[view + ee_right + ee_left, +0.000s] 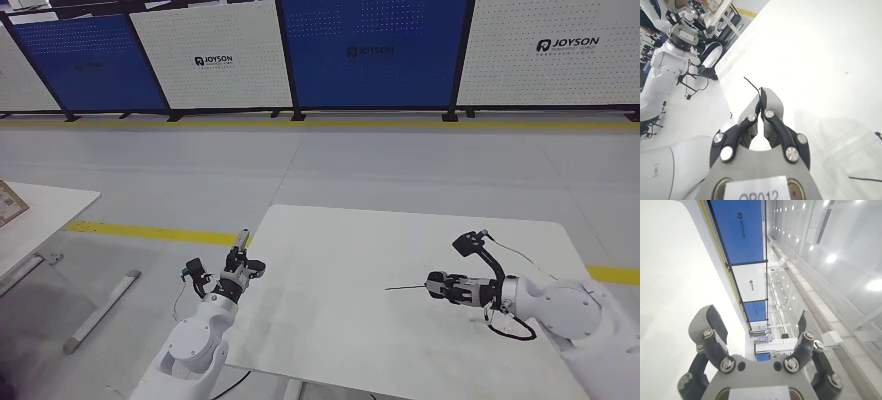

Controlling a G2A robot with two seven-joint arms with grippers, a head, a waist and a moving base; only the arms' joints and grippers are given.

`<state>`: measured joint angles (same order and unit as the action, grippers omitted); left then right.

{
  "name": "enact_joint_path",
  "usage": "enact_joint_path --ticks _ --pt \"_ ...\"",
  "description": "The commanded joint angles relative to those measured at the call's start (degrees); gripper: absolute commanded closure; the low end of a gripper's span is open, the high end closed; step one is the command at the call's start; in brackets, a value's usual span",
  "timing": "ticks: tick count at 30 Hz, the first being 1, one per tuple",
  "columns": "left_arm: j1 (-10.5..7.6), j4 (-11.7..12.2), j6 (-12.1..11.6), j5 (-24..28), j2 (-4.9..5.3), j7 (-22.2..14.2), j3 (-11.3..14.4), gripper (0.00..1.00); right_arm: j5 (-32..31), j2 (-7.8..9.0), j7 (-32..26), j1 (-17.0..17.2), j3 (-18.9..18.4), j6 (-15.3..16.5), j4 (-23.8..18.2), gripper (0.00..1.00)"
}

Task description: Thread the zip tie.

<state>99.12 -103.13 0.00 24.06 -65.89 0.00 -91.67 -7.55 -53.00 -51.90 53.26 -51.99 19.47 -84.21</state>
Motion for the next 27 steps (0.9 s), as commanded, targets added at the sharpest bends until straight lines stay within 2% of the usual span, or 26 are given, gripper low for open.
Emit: enact_joint_path --ticks 1,4,9,12,14,27 --pt "0.0 0.0 0.0 0.0 0.0 0.0 0.0 0.0 -0.49 -0.03 0.85 0.27 -0.15 0.01 -0.08 1.0" --pt "0.0 0.0 0.0 0.0 0.0 0.0 0.0 0.0 2.39 -0.17 -1.65 -0.17 0.56 0.01 -3.57 1.0" --pt "0.0 0.0 0.0 0.0 0.0 0.0 0.0 0.0 3.24 0.34 -4.74 -0.98 0.76 0.01 -8.86 1.0" --pt "0.0 0.0 0.0 0.0 0.0 0.0 0.0 0.0 4.12 0.9 -4.52 -0.74 -0.36 0.01 -9.45 1.0" --pt "0.0 0.0 0.0 0.0 0.0 0.0 0.0 0.0 6.07 1.07 -4.04 -0.53 -1.06 0.01 -8.14 1.0" --pt "0.0 0.0 0.0 0.0 0.0 0.0 0.0 0.0 6.07 1.07 -4.04 -0.53 -1.06 0.01 -8.14 1.0"
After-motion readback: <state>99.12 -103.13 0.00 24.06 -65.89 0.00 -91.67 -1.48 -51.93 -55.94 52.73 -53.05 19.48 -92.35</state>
